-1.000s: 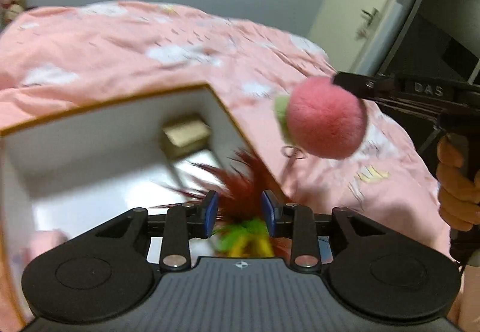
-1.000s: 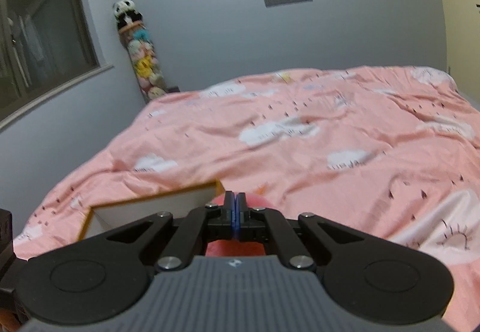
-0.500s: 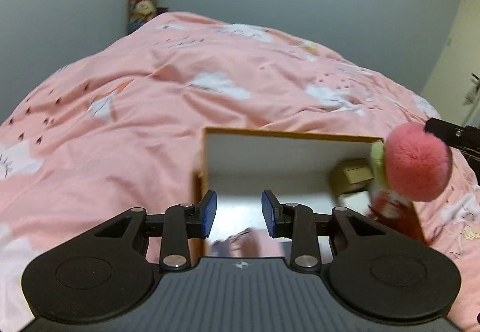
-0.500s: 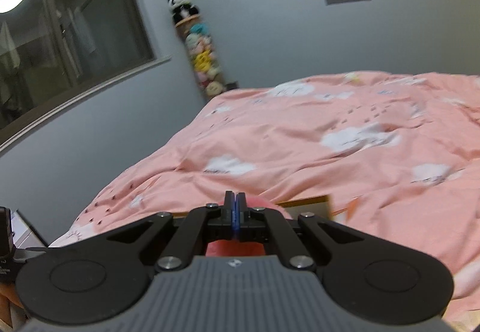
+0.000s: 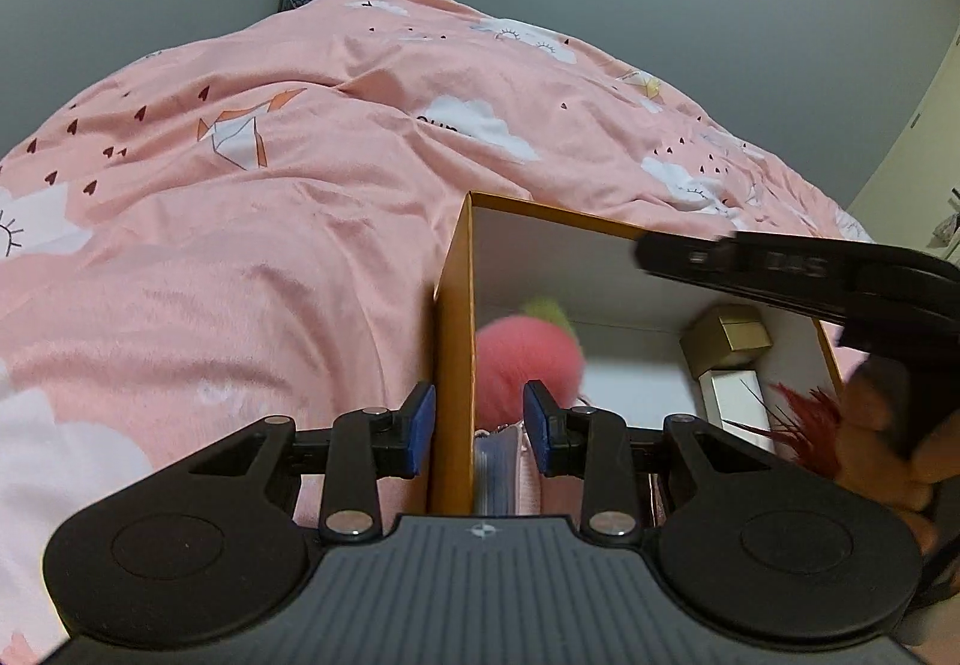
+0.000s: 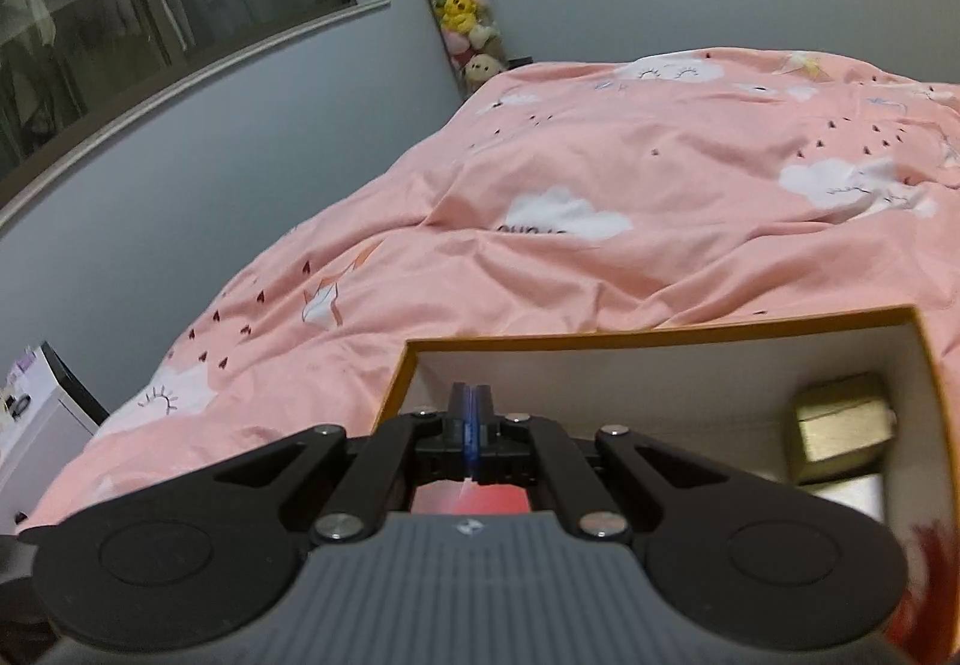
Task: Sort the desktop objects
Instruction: 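Lower the pink pompom into the orange box and open the right tool, then move both tools back to the pile in front of the box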
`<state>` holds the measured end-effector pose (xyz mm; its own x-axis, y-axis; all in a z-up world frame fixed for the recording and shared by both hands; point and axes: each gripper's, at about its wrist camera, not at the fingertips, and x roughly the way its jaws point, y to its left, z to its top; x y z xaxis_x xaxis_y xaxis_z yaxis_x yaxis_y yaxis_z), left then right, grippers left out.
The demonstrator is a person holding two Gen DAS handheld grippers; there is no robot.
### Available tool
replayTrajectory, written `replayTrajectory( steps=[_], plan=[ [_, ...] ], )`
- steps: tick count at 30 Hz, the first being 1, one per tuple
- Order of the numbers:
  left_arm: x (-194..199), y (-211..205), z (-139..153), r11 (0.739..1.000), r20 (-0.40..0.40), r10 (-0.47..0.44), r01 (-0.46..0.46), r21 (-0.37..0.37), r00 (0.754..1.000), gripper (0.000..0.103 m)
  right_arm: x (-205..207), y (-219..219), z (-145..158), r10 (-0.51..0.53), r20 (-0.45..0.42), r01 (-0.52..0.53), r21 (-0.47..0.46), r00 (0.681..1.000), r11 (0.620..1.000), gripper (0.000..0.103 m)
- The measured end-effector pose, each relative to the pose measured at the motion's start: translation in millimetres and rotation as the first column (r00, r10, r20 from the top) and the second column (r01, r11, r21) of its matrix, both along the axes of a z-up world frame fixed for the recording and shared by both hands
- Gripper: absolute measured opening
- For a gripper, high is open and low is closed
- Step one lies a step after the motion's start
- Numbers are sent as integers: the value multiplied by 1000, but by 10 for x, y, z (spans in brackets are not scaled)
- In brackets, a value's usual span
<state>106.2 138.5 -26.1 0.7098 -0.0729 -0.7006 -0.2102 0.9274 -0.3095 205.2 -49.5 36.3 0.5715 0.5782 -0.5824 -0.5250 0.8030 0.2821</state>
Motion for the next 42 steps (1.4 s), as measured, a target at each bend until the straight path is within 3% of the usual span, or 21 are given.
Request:
replayTrajectory(
  steps=[12, 21, 28, 36, 42],
  plan=[
    [-18, 44, -75, 1000, -9, 0, 0, -22, 1000, 37, -20, 238, -95, 45, -30, -47, -48, 999, 998, 2],
    [-31, 56, -96, 999, -5, -1, 1, -33, 1000, 37, 226, -76, -238, -119, -81, 102, -190, 990, 976, 9],
    [-10, 82, -137, 999, -23, 5, -6, -38, 1000, 36, 370, -133, -535, -161, -205, 107, -252, 965, 962, 14],
    [4, 110, -182, 999, -39, 10, -11, -44, 999, 36, 561, 57, -773, -154, -274, 80, -265, 949, 961, 14],
    [32, 118, -231, 999, -53, 9, -11, -49, 999, 36, 523, 247, -849, -34, -324, -38, -213, 945, 976, 14]
  ],
)
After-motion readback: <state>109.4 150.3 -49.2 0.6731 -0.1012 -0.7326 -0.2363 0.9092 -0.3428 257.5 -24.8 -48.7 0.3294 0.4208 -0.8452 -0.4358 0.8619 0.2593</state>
